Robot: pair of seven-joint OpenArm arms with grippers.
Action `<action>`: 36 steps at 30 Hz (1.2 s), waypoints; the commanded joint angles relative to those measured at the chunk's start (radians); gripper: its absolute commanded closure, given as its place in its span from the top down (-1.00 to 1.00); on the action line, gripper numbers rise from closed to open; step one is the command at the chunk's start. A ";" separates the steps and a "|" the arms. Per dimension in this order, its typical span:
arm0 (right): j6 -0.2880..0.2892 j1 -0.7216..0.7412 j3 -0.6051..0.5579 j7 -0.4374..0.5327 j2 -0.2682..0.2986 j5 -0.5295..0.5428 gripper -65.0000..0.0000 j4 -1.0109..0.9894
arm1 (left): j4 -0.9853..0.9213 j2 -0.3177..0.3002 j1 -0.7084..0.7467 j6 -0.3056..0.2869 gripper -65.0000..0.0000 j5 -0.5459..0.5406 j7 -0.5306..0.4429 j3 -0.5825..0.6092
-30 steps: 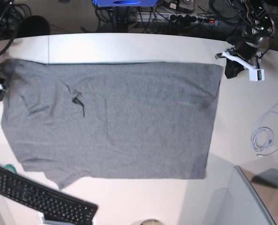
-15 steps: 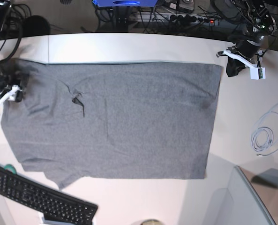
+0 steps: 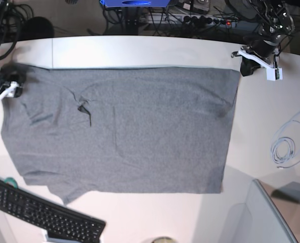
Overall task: Layout the t-shirt on the table in an organized manner, then fold the t-shirt properly
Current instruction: 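Regrasp the shirt edge corners with both grippers and hold them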
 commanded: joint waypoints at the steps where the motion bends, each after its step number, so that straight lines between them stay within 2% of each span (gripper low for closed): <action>1: 0.005 0.012 0.006 0.016 0.021 0.007 -0.03 0.014 | 0.020 -0.011 -0.002 -0.009 -1.00 -0.016 -0.021 -0.004; 3: 0.005 0.009 0.006 0.016 0.021 0.007 -0.21 0.014 | 0.020 -0.011 -0.002 -0.009 -1.00 -0.016 -0.021 -0.004; 6: 0.005 -0.002 0.006 0.016 0.019 0.007 -0.68 0.021 | 0.020 -0.011 -0.002 -0.009 -1.00 -0.016 -0.021 -0.004; 8: 0.005 -0.002 0.006 0.016 0.019 0.007 -0.92 0.021 | 0.021 -0.011 -0.002 -0.009 -1.00 -0.016 -0.021 -0.004; 25: 0.005 0.002 0.006 0.016 0.028 0.009 -0.92 0.057 | 0.018 -0.011 -0.002 -0.009 -1.00 -0.009 -0.021 -0.004; 30: 0.005 0.002 0.009 -0.054 0.028 0.009 -0.92 0.152 | 0.018 -0.011 -0.002 -0.009 -1.00 -0.008 -0.021 -0.004; 36: 0.005 0.028 0.006 -0.060 0.028 0.007 -0.92 0.133 | 0.021 -0.011 0.000 -0.009 -1.00 -0.013 -0.021 -0.004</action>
